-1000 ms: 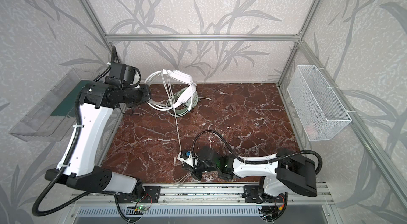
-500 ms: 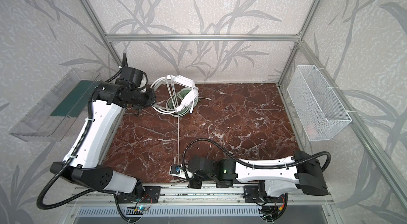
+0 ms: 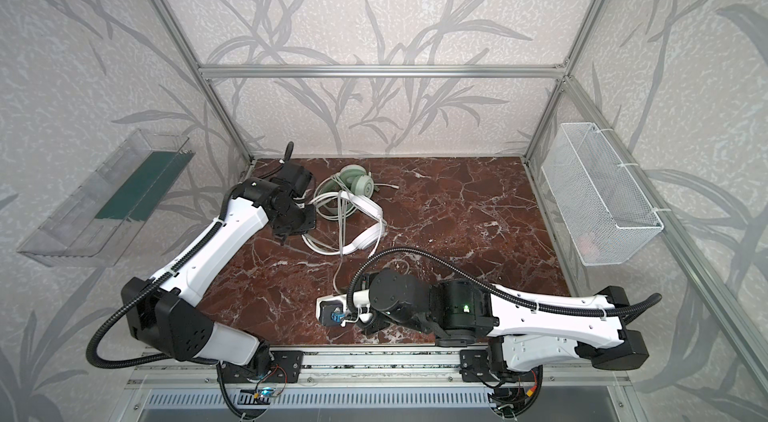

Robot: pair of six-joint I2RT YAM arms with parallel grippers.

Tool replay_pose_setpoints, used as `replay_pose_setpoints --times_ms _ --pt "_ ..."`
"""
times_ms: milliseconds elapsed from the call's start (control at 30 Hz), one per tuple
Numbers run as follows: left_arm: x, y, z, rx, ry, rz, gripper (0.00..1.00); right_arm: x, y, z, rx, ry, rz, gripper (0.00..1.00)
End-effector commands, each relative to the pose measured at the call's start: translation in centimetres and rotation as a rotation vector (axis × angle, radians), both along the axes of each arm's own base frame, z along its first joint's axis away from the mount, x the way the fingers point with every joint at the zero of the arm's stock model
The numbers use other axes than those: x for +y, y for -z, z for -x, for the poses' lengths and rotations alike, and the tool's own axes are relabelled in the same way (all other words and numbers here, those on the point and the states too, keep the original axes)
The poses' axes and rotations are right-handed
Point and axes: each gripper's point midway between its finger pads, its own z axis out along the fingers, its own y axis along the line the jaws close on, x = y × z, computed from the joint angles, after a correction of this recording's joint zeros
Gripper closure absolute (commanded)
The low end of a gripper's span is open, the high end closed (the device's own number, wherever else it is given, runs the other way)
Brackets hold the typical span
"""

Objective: Wrap the headphones

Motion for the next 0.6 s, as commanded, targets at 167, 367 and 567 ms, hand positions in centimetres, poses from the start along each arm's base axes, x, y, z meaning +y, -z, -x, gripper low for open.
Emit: replay_pose_setpoints --times_ms 167,367,567 --pt "-1.4 2.9 0.8 0.038 0.061 -0.014 1.0 1.2 -5.1 -3.2 -0.377 0.039 0.059 1.0" --pt "-2.9 4.6 2.6 0.067 0.119 -0.021 1.0 1.5 -8.6 -7.7 -0.428 0.101 0.025 1.0" --pt "-4.2 4.8 4.3 0.063 0.171 -0.015 1.0 2.9 -10.0 -10.8 -0.524 0.13 0.05 1.0"
